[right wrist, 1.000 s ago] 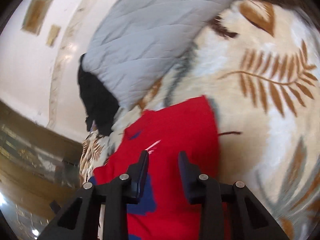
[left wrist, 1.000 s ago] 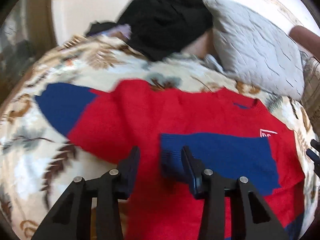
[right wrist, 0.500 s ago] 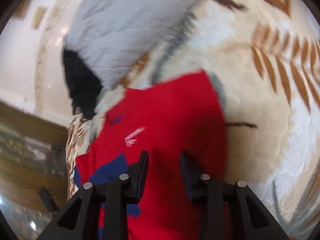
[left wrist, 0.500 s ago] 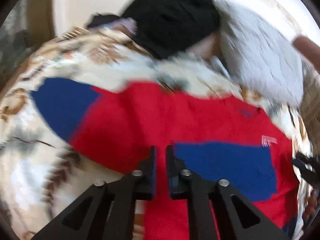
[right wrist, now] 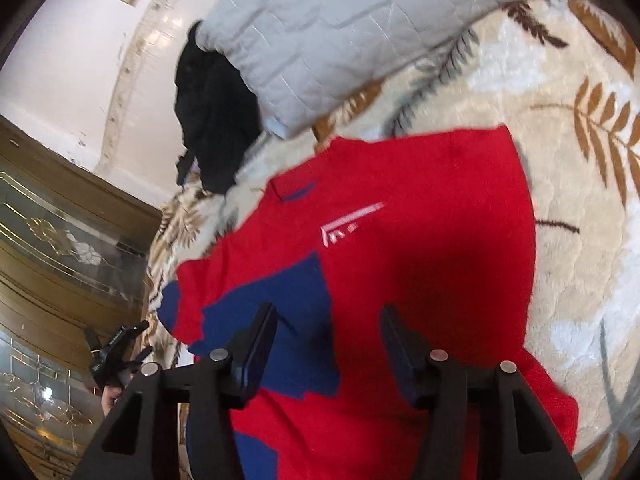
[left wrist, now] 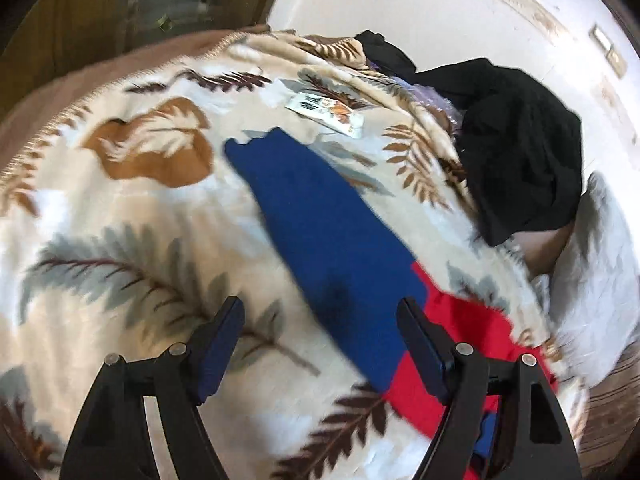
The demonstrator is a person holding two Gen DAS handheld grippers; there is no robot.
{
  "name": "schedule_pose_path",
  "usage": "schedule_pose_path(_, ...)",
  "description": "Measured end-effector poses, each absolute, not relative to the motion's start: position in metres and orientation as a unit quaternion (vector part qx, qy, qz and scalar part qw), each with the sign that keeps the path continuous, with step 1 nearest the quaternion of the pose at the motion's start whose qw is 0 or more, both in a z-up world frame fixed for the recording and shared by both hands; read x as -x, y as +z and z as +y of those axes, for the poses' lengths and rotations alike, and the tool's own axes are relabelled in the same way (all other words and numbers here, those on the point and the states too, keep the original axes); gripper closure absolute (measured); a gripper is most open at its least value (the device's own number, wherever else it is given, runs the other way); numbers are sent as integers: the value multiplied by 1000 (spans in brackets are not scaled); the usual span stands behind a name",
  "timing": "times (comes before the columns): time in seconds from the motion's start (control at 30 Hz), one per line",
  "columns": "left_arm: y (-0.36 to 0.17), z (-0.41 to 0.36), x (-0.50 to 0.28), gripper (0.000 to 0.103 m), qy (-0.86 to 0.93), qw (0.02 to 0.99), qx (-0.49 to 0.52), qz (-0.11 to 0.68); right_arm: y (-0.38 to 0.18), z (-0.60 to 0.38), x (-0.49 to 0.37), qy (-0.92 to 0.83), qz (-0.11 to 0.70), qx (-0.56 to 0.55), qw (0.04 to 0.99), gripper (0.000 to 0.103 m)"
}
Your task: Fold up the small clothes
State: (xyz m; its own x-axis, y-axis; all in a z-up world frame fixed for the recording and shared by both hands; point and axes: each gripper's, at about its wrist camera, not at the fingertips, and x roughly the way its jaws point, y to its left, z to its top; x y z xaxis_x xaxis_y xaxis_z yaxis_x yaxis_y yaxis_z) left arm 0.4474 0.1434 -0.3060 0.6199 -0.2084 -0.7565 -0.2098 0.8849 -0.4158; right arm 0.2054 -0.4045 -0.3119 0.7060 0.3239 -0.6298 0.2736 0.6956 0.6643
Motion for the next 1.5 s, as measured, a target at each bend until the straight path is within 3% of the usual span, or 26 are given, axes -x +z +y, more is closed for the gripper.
schedule_pose_path(0.1, -313, 148, -463, 28, -31, 856, 275, 436, -306, -399, -205, 16, 373, -377, 848, 45)
schedule_pose_path(0.2, -325, 148, -478, 67, -56, 843, 300, 444, -303, -399, -206, 16, 368, -375, 851, 45)
schedule_pose_path(0.23, -329, 149, -481, 71, -60, 839, 306, 446, -304, -400, -206, 14, 368, -375, 851, 45)
schedule_pose_path(0.4, -342, 153, -494, 74, -49, 824, 347, 445, -308, -403, -211, 8, 367, -377, 850, 45)
schedule_pose_path(0.53, -328, 152, -486, 74, -13, 834, 324, 446, -306, -404, -212, 5, 361, -369, 856, 45)
schedule_pose_path(0.83, -338, 164, -477, 67, 10, 807, 345, 479, -309, -408, -212, -4, 356, -375, 856, 45)
schedule_pose_path(1.0, -349, 168, -487, 68, -3, 810, 384, 443, -308, -409, -211, -2, 349, -375, 859, 45)
schedule_pose_path(1.1, -350, 167, -489, 96, 0, 814, 384, 437, -309, -412, -210, -8, 347, -377, 859, 45)
schedule_pose_path(1.13, -349, 166, -488, 96, -3, 816, 383, 432, -310, -414, -210, -11, 347, -378, 858, 45)
schedule_pose_path(1.3, -296, 131, -475, 97, -24, 877, 295, 378, -310, -419, -209, -26, 342, -379, 859, 45)
schedule_pose_path(1.5, -222, 9, -429, 97, -147, 929, 128, 315, -300, -423, -201, -33, 327, -377, 866, 45)
